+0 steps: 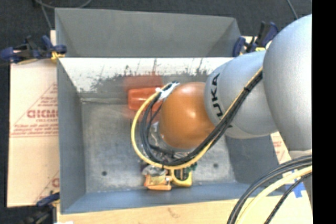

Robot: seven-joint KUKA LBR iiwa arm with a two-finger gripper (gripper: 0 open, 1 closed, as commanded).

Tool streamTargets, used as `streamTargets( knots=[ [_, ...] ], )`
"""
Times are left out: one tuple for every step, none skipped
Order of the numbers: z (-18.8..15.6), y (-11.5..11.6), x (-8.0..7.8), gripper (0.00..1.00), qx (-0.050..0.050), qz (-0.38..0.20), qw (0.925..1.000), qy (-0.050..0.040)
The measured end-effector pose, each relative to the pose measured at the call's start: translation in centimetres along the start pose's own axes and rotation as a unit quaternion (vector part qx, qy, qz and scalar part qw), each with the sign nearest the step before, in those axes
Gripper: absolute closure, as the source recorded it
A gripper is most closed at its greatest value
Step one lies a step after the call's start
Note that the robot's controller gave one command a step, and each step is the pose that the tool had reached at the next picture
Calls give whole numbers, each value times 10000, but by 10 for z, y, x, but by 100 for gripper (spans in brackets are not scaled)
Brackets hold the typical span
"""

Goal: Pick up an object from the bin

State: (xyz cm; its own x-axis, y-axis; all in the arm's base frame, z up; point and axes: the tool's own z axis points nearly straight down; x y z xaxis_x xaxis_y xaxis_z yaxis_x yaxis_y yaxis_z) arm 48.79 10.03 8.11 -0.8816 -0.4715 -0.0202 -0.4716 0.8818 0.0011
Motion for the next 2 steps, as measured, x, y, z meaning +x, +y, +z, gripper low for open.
streamTargets(
  knots=[
    [0,-3,-6,0,33,25,9999,-145],
    [0,-4,7,100,11,24,9998,173]
  ],
)
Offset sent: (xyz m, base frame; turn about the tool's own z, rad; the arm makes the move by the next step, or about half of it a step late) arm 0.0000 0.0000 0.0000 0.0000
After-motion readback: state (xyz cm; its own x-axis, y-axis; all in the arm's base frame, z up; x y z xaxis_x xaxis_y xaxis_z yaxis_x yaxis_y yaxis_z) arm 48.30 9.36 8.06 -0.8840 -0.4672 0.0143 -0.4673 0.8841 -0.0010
